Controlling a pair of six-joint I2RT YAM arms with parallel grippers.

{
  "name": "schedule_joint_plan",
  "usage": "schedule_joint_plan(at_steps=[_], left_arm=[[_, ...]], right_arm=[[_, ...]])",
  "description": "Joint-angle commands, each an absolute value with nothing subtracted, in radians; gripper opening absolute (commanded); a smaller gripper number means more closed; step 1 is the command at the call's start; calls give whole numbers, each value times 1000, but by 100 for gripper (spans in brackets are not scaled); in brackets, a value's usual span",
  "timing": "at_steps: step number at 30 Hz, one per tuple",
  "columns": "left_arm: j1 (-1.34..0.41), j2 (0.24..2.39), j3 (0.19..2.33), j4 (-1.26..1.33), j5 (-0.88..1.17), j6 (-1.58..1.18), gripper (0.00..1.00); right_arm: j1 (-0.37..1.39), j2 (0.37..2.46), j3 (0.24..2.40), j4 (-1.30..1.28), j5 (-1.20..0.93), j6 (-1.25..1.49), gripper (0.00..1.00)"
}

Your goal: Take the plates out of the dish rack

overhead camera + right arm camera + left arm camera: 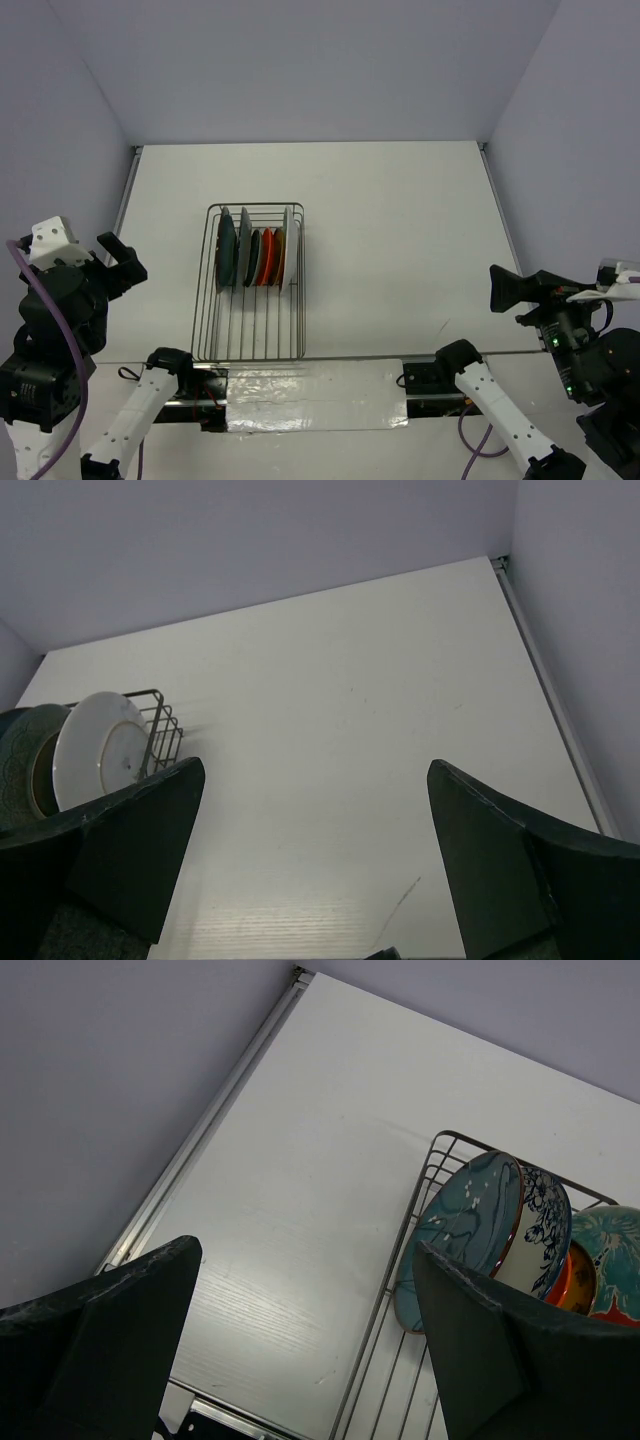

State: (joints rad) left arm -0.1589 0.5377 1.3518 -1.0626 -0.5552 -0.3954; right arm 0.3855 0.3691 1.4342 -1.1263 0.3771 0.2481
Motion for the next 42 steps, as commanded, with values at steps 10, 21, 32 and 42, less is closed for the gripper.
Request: schedule_joint_plan(at_steps=[10,21,32,42], left_arm=[[-164,522,1356,-1034,-540,-387,100],[-164,560,1327,-908,-139,-412,100],[-163,842,1074,-609,124,-528,92],[-163,942,1028,-551,63,-537,67]], right_arm=[[383,354,1419,-1054,307,227,100],[382,359,1306,-982,5,218,100],[382,362,1223,-974,-144,212,100],[382,339,1149,-948,-181,222,100]])
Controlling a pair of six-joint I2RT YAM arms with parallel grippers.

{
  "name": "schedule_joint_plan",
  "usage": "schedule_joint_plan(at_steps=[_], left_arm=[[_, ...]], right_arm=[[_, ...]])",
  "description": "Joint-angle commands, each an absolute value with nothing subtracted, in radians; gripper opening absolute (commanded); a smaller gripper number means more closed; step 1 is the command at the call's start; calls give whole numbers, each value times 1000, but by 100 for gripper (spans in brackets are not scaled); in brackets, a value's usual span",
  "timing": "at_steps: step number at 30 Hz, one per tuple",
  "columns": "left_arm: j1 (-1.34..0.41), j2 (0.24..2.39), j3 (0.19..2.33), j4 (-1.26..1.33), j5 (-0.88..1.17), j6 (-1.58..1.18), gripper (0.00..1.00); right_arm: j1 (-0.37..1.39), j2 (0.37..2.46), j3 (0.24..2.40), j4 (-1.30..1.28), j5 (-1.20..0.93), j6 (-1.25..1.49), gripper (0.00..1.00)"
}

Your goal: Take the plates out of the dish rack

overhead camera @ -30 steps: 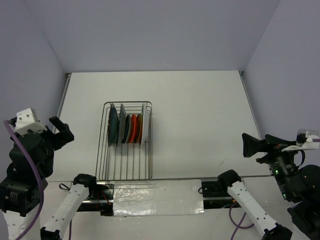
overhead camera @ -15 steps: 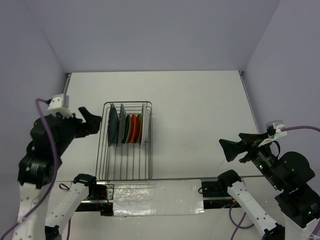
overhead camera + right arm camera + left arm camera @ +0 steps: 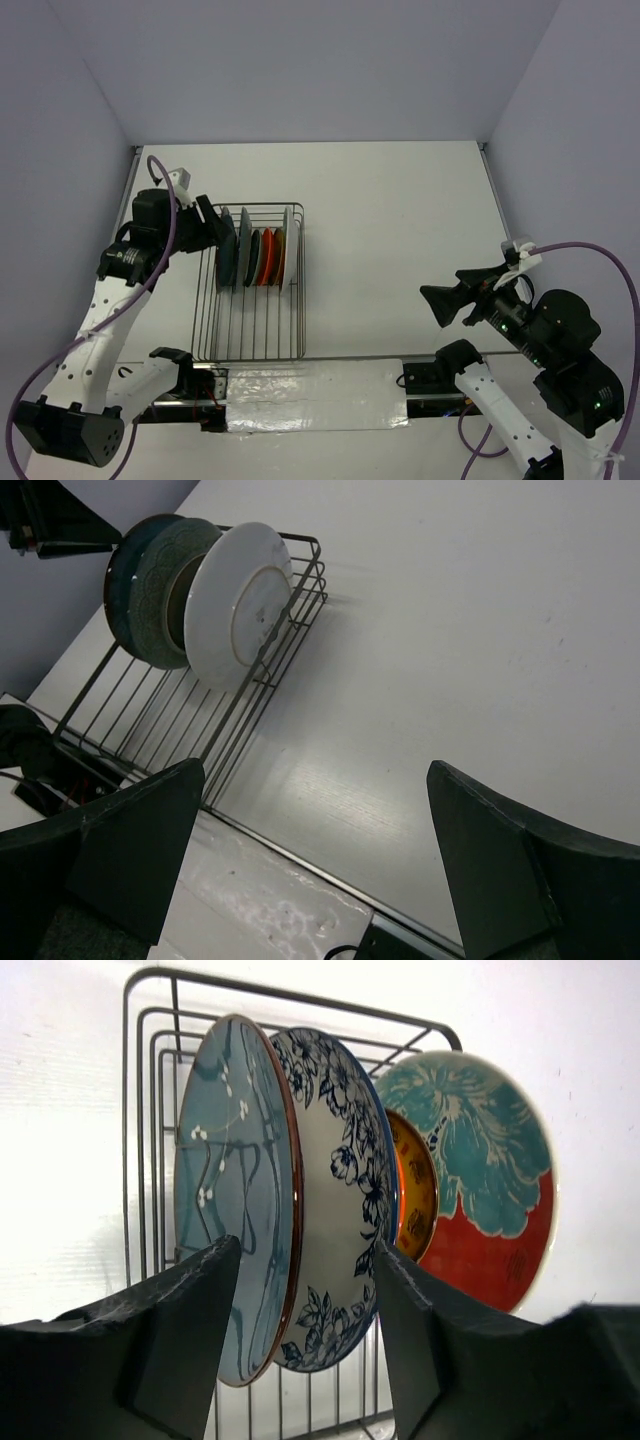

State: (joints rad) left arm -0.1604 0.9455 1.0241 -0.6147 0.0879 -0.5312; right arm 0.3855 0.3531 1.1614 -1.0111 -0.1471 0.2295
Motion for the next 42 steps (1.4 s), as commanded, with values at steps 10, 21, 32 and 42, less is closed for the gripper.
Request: schedule_joint_plan(at_steps=[10,21,32,42], left_arm=[[-163,965,934,-520,84,-519,57],[-163,983,992,-549,103,-499,14],[-163,1028,1172,-640,78,-402,0],[-163,1089,1414,-729,3,-308,0]], right_arm=[[382,348,1135,-923,-199,242,100],[382,354,1137,-928,-178,245,100],[380,360,1154,-934,-153,252,100],[380,383,1167,-927,-152,253,100]])
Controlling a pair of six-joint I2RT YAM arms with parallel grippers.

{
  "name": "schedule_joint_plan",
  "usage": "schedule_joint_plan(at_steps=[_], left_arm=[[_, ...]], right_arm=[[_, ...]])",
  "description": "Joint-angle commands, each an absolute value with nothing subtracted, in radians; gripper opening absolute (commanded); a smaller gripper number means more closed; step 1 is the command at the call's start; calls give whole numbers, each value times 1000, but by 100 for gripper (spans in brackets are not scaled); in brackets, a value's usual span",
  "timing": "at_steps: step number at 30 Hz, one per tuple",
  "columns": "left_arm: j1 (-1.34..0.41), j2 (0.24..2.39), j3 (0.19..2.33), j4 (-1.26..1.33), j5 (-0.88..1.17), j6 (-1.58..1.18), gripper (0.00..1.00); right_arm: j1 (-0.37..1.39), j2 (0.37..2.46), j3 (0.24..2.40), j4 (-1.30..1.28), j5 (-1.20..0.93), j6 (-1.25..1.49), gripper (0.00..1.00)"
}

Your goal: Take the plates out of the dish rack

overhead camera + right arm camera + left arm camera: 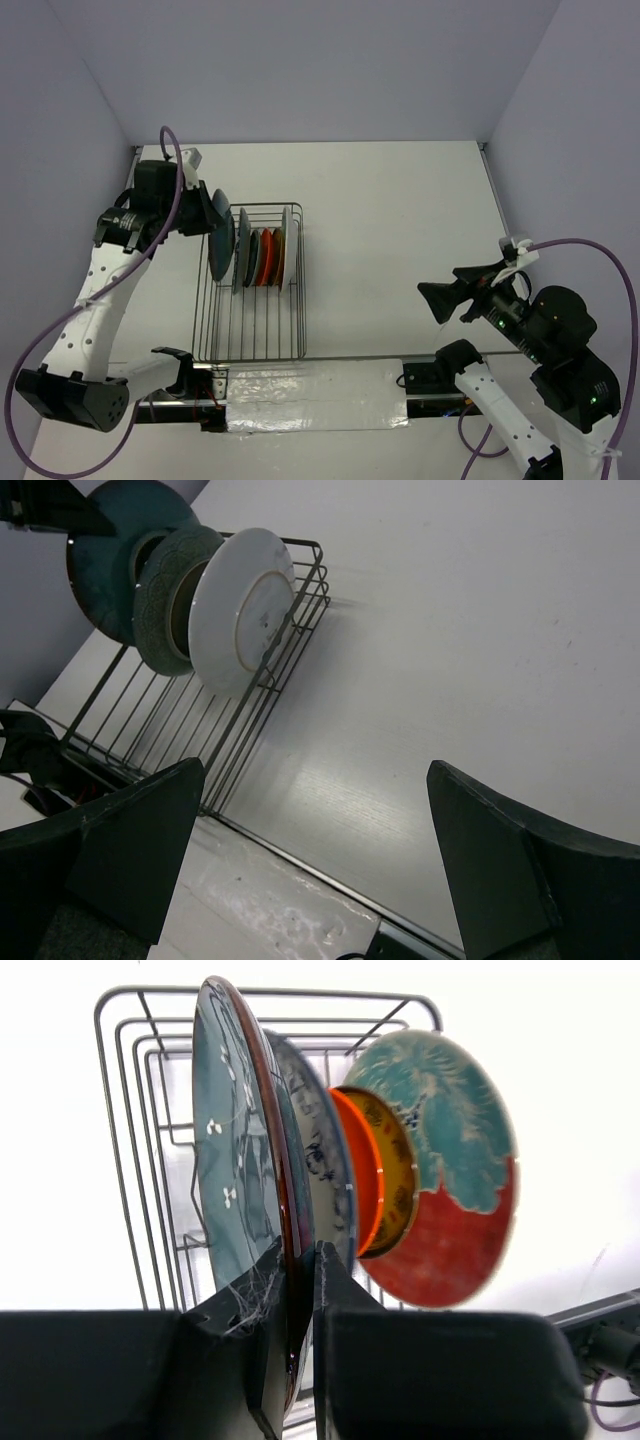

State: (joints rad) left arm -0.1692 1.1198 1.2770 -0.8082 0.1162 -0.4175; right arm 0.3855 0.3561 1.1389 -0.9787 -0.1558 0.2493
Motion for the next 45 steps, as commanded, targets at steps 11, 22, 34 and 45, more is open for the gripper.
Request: schedule_joint_plan(at_steps=[11,22,34,45], left_arm=[[-164,1077,1646,-732,-27,-252,0],[-172,911,1372,-39,557,-199,0],[-242,1221,1562,549,1069,-561,0],[-563,1279,1579,233,916,-190,0]], right_arm=[[380,439,1183,-870,-155,271,100],[380,636,1295,-721,-97,521,100],[379,816,1381,-609,-206,644,99],[367,710,1460,-735,71,614,99]])
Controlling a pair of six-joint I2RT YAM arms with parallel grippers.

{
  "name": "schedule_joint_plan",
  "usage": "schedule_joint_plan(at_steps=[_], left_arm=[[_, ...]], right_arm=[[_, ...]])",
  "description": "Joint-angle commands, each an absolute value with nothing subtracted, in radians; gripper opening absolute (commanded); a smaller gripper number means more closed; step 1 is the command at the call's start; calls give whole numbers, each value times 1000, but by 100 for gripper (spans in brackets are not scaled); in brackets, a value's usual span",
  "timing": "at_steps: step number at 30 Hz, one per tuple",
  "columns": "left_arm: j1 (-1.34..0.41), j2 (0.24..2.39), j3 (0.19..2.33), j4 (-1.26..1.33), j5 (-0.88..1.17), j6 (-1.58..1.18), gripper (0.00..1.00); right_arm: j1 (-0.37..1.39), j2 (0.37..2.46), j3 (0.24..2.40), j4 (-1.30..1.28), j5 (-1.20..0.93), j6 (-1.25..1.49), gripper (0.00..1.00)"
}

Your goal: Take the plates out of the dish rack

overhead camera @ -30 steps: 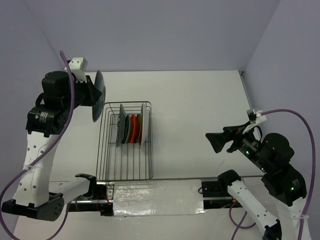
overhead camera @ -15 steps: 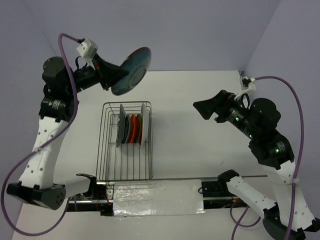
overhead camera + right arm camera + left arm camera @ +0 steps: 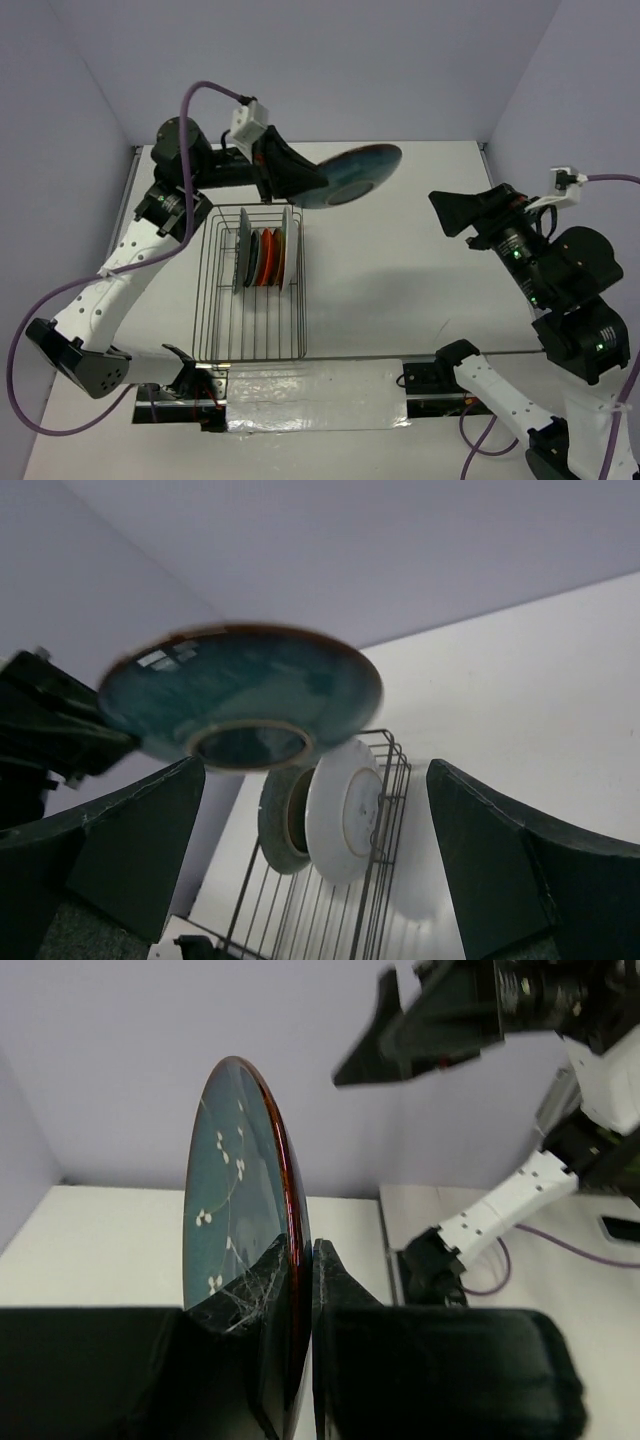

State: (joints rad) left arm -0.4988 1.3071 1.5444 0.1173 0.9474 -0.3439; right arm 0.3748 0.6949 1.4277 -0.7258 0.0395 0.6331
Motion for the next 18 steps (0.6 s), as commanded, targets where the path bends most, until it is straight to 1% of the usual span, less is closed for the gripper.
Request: schedule_joint_plan(at_steps=[1,3,5,6,8,11,15,16,18], left_arm=[[-572,1281,1574,245,911,-196,0],[-581,1284,1569,253,908,-201,0],[-592,1273,1563,216,852,-169,0],[-603,1266,1554,200,833,-126,0],[-606,1253,1537,184,828,-100,0],[-612,1235,1484,224,882,-60,0],[-623,1209,1462,157,850,49,0],[-623,1206,1459,147,841,60,0],[-627,1198,1450,126,800,95,0]], right_arm=[[367,697,1457,-723,66,586,99],[368,645,1433,-677,40,483,100],[367,635,1442,-740,52,494,100],[367,640,1445,-755,22,500,100],[367,656,1433,-776,5,560,100],[365,689,1434,-761,5,659,100],[339,779,1520,-768,-63,756,100],[327,801,1543,-787,-75,782,99],[269,862,1591,-805,-106,819,94]])
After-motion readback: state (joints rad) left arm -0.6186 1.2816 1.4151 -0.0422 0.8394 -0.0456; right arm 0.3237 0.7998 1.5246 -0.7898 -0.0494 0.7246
